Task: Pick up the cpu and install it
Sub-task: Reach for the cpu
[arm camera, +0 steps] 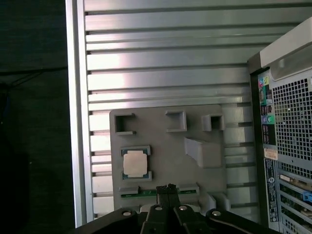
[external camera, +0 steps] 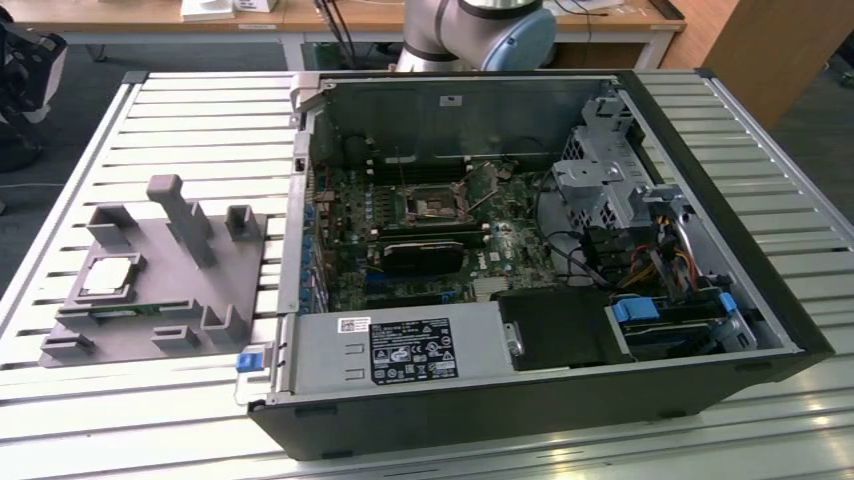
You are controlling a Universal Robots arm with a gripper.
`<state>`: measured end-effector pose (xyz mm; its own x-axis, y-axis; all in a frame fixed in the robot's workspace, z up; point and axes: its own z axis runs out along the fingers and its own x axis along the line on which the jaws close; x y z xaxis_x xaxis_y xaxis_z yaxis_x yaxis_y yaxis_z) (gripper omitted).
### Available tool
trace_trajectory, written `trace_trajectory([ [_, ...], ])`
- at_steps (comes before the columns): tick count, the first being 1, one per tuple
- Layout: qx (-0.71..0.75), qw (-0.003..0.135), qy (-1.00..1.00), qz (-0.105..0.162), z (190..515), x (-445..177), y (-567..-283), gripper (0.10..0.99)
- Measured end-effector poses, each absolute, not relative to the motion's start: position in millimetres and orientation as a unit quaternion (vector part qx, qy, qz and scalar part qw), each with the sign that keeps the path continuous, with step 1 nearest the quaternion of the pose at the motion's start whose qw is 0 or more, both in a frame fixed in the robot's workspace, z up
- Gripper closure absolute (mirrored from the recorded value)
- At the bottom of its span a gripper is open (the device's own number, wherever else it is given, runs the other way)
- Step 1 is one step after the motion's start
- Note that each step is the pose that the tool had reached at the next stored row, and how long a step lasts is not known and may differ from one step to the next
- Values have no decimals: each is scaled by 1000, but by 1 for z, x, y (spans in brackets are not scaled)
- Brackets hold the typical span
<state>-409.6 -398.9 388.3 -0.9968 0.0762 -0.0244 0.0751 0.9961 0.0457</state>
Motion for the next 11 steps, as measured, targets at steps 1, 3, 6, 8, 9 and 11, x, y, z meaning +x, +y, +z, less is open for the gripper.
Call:
trace_trajectory([
  [1,38,13,999,22,388,-412,-399,980],
  [3,38,13,999,22,388,-418,-399,980],
  [6,38,13,999,22,388,-427,-399,980],
  [8,38,13,999,22,388,-433,-399,980],
  [9,38,13,999,22,388,-436,-399,980],
  [11,38,13,999,22,388,-441,-399,980],
])
